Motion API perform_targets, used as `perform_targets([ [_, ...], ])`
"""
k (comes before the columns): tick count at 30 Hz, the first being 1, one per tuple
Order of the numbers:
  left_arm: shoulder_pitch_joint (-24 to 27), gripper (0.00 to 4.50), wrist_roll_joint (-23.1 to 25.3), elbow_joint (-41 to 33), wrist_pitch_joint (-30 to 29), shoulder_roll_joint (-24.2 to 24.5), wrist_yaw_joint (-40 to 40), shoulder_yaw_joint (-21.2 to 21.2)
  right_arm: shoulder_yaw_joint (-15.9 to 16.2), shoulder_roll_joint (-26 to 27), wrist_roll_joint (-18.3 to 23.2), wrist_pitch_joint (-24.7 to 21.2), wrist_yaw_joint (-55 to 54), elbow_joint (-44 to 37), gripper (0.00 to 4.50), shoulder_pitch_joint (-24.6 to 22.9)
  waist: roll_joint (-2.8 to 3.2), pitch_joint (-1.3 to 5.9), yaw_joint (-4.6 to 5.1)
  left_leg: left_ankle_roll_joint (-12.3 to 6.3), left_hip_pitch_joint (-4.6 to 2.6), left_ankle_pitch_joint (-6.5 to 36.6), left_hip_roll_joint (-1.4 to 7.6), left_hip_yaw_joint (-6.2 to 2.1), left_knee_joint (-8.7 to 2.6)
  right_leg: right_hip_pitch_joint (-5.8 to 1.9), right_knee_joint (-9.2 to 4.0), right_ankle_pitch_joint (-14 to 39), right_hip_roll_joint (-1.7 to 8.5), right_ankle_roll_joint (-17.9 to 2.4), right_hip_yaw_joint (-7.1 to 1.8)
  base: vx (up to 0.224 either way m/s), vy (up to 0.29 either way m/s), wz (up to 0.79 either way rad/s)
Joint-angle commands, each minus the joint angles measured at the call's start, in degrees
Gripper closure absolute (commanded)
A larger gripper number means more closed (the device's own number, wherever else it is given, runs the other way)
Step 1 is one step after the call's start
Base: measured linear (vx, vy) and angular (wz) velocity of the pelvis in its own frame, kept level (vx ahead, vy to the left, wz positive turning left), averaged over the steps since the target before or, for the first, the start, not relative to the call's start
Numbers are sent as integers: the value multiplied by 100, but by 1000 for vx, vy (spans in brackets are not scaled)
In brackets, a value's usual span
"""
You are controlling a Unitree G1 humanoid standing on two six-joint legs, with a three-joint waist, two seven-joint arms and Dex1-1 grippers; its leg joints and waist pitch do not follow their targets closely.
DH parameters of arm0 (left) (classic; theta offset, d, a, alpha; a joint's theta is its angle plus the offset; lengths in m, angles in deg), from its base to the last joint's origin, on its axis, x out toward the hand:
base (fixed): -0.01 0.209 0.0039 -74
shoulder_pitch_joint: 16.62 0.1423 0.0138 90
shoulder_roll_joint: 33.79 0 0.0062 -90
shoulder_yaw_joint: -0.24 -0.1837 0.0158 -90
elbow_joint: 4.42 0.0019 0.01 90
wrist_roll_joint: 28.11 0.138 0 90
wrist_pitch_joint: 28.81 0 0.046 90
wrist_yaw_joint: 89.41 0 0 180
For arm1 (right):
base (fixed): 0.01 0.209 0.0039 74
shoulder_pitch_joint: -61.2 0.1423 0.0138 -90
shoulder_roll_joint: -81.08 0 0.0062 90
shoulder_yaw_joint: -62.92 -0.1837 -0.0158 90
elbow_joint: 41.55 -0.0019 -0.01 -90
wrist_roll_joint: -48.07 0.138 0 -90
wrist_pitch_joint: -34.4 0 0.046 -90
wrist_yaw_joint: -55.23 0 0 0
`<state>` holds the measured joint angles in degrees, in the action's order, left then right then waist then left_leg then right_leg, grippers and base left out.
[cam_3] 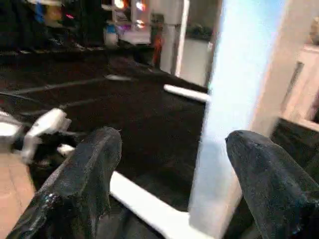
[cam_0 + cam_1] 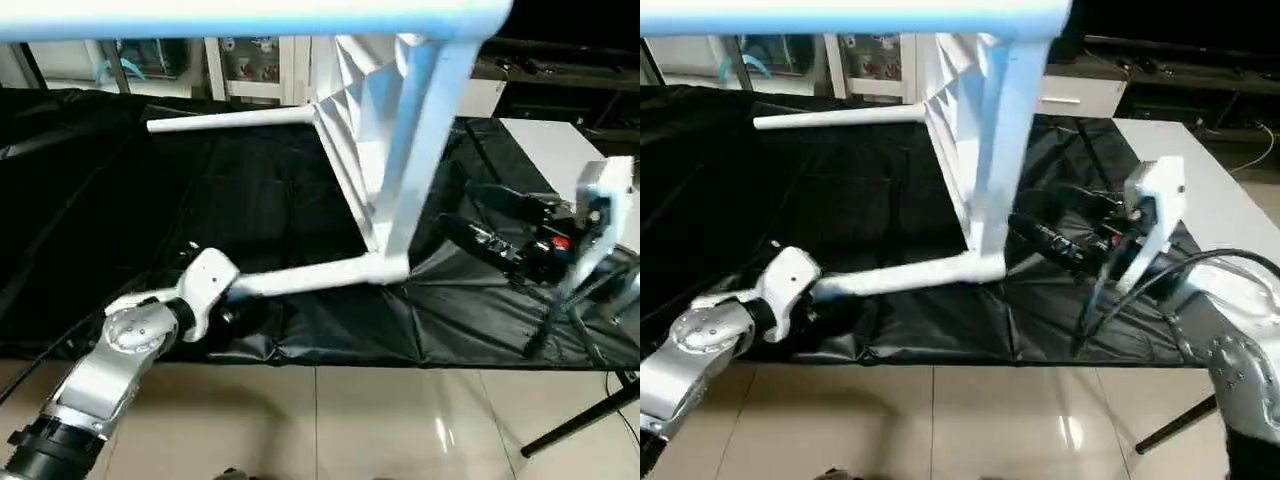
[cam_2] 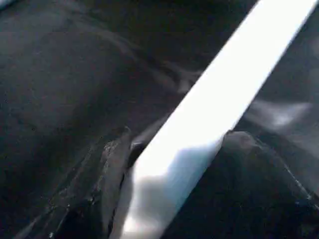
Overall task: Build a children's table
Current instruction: Flip table
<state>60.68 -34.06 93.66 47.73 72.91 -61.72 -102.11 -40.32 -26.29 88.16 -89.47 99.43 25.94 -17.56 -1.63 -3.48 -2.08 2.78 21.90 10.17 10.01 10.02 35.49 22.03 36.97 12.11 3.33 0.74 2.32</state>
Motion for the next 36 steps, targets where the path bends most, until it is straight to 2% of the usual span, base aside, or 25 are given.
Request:
perform_targets([
  [1, 55, 119, 18, 14, 119, 20, -254, 408, 81, 137, 112, -122, -120, -239, 80, -20, -9, 314, -33, 114, -113, 1875, 296, -179, -490, -86, -638, 2422, 462, -693, -260, 0, 0, 0],
  [6, 250, 119, -142, -607, 489, 163, -214, 776, 587, 688, -133, -55, -626, -323, 80, 56, 14, 328, -44, 231, -138, 1962, 321, -202, -521, -37, -598, 2162, 463, -831, -257, 0, 0, 0],
  [7, 317, 119, -297, -1011, 492, 164, -96, 885, 718, 808, -254, 9, -703, -269, 80, 74, 9, 323, -34, 269, -148, 2041, 324, -197, -536, -31, -588, 2060, 444, -864, -256, 0, 0, 0],
  [9, 370, 119, -500, -1478, 491, 170, 76, 966, 843, 946, -404, 116, -785, -154, 80, 92, 5, 323, -85, 328, -168, 2090, 330, -181, -540, -14, -569, 1909, 451, -916, -267, 0, 0, 0],
  [12, 364, 91, -985, -2306, 343, 169, 383, 1101, 1068, 1255, -730, 285, -1151, 131, 72, 160, 12, 322, -132, 404, -162, 2075, 327, -172, -560, -12, -548, 1757, 447, -939, -268, 0, 0, 0],
  [13, 312, 80, -1109, -2659, 343, 266, 532, 1108, 1116, 1475, -701, 145, -1368, 298, 72, 211, 6, 315, -124, 441, -159, 2115, 316, -172, -562, -11, -539, 1745, 444, -957, -270, 0, 0, 0],
  [14, 308, 70, -1119, -2690, 345, 277, 545, 1108, 1121, 1497, -696, 129, -1389, 313, 72, 216, 8, 319, -128, 454, -155, 2115, 307, -170, -563, -17, -538, 1758, 440, -935, -270, 0, 0, 0],
  [16, 150, 49, -992, -2934, 375, 432, 589, 1101, 1203, 1693, -854, 160, -1660, 565, 40, 295, -9, 308, -121, 474, -134, 2111, 289, -161, -564, -43, -542, 1828, 428, -817, -279, 0, 0, 0],
  [17, -160, 43, -746, -3150, 395, 635, 635, 1110, 1295, 1879, -1056, 222, -1915, 854, 40, 389, -97, 311, -116, 462, -127, 2065, 291, -151, -564, -29, -559, 1908, 431, -771, -279, 0, 0, 0],
  [18, -228, 43, -697, -3191, 397, 679, 647, 1113, 1316, 1914, -1102, 241, -1962, 913, 40, 408, -20, 325, -118, 513, -145, 2022, 269, -166, -550, -9, -540, 2071, 452, -737, -289, 0, 0, 0],
  [19, -450, 37, -520, -3261, 460, 817, 680, 1125, 1346, 2009, -1136, 282, -2020, 1030, 36, 450, -13, 334, -107, 550, -134, 1968, 278, -174, -556, -33, -537, 2000, 446, -729, -279, 0, 0, 0],
  [20, -709, 28, -408, -3268, 532, 913, 684, 1172, 1359, 2095, -1150, 278, -2092, 1119, 18, 488, -64, 319, -106, 577, -132, 1943, 295, -169, -568, -23, -535, 1850, 420, -696, -269, 0, 0, 0],
  [21, -997, 16, -300, -3309, 589, 1041, 707, 1244, 1375, 2200, -1150, 278, -2147, 1196, 7, 521, -49, 321, -109, 603, -161, 2033, 274, -161, -552, 14, -532, 1920, 417, -683, -276, 0, 0, 0],
  [22, -1185, 6, -215, -3342, 630, 1126, 711, 1293, 1387, 2265, -1133, 265, -2170, 1227, 0, 532, -67, 322, -91, 626, -109, 1942, 284, -180, -567, -54, -504, 1799, 434, -700, -270, 0, 0, 0],
  [23, -1342, 6, -214, -3421, 615, 1224, 778, 1333, 1428, 2321, -1129, 238, -2173, 1243, 0, 539, -74, 326, -99, 632, -102, 1892, 285, -180, -569, -58, -499, 1741, 431, -693, -264, 0, 0, 0],
  [24, -1422, 6, -224, -3494, 590, 1302, 831, 1358, 1471, 2352, -1125, 224, -2178, 1244, 0, 539, -61, 326, -103, 638, -131, 1856, 288, -163, -555, -23, -485, 1618, 425, -706, -274, 0, 0, 0],
  [25, -1522, 6, -116, -3524, 663, 1392, 860, 1356, 1537, 2368, -1120, 213, -2149, 1234, 0, 529, -62, 329, -98, 643, -108, 1762, 288, -162, -559, -53, -470, 1488, 421, -713, -272, 0, 0, 0],
  [29, -1729, 6, 88, -3482, 801, 1547, 879, 1356, 1676, 2407, -931, 53, -1883, 1102, 0, 441, -42, 365, -115, 607, -100, 1457, 282, -128, -528, -73, -430, 971, 410, -783, -280, 0, 0, 0],
  [30, -1800, 6, 218, -3447, 889, 1588, 837, 1361, 1720, 2417, -861, -12, -1790, 1045, 0, 407, -15, 362, -124, 599, -113, 1439, 282, -123, -522, -61, -420, 883, 400, -790, -278, 0, 0, 0],
  [33, -1944, 6, 446, -3346, 1040, 1607, 752, 1374, 1873, 2333, -769, -85, -1511, 903, 0, 321, -13, 366, -138, 618, -116, 1453, 294, -131, -527, -82, -413, 794, 408, -839, -268, 0, 0, 0],
  [34, -2002, 6, 598, -3273, 1109, 1626, 668, 1373, 1941, 2285, -762, -93, -1429, 848, 0, 285, -2, 356, -134, 614, -107, 1478, 294, -134, -534, -79, -421, 798, 398, -832, -269, 0, 0, 0],
  [35, -2093, 6, 1113, -3054, 1220, 1708, 345, 1400, 2094, 2200, -753, -75, -1273, 724, 0, 197, -14, 352, -134, 635, -104, 1511, 295, -135, -536, -88, -415, 822, 401, -818, -270, 0, 0, 0],
  [36, -2094, 6, 1171, -3034, 1230, 1717, 304, 1409, 2102, 2200, -753, -73, -1271, 715, 0, 190, 23, 344, -149, 636, -102, 1576, 297, -141, -536, -79, -434, 890, 400, -775, -274, 0, 0, 0],
])
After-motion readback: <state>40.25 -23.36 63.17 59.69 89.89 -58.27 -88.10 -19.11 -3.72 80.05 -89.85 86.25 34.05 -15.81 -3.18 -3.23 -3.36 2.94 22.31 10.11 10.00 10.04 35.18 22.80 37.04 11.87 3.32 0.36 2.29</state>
